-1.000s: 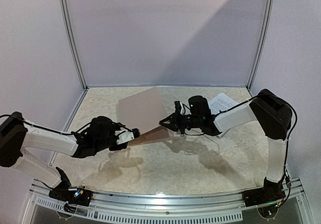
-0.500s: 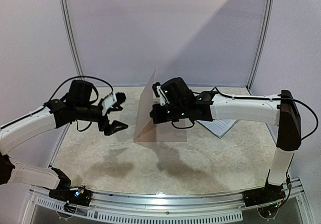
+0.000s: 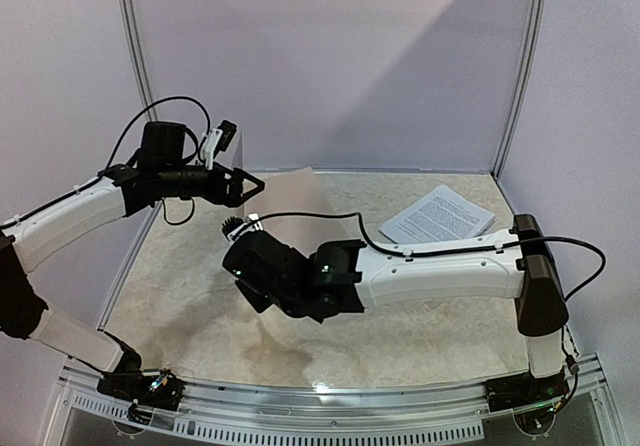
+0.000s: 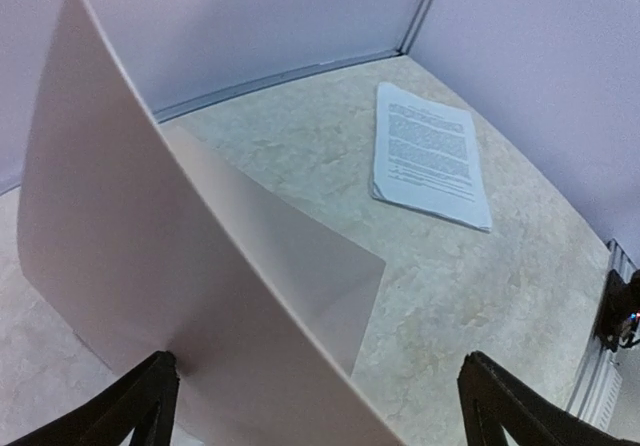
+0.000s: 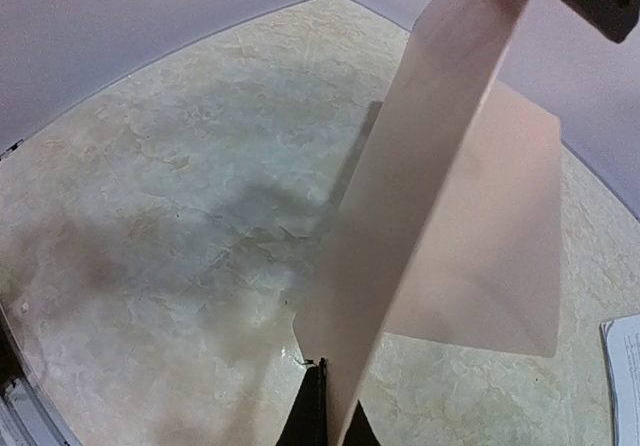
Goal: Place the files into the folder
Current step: Pass from the right arm to the left, then open the file at the center of the board.
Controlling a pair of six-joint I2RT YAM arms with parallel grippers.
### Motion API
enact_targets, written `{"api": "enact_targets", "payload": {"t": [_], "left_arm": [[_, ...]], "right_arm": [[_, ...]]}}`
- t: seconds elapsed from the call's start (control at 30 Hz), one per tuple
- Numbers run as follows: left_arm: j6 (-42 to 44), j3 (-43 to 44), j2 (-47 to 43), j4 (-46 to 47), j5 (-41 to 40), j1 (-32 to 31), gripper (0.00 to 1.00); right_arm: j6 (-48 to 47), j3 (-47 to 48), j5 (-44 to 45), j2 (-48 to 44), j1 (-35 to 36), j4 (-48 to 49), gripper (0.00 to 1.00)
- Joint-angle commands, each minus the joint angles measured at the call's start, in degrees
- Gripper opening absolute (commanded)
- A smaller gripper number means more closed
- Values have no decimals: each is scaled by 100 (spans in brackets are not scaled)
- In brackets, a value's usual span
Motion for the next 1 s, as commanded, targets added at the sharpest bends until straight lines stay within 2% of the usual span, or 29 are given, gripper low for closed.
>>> {"api": "enact_targets", "payload": {"t": [0.0,0.1,0.23,0.43,0.47,0.57,0.63,0.77,0.87,0.97], "left_arm": [[-402,59,64,-356,-1054,145,96],[-234,-8,-19,-503,-1356,242,81],[-210,-96,-124,-691,-1642,367,54],[-111,-35,-282,-1232,-1410,550,0],[-96,-79,-358,-1247,-1397,578,0],[-33,-395,-515,-1200,-1275,851,0],[83,-570,-539,-1167,-1166,1129,0],[311,-1159,-377,-903,-533,1625,0],[797,-1255,-11,-893,-6,1822,0],[1122,-1247,421,-919,308,1993,0]], "right_arm": [[-347,39,563,337,112,34,0],[-507,35,452,376,145,312,0],[-617,119,360,470,159,471,0],[-955,232,268,565,236,584,0],[-988,211,189,566,236,576,4],[-969,18,-143,414,239,587,30],[-919,-388,-472,77,239,770,41],[-767,-1855,-1214,-1062,142,1546,58],[-369,-2812,-1827,-2035,-217,1821,61],[380,-3735,-1949,-2843,-738,1930,60]]}}
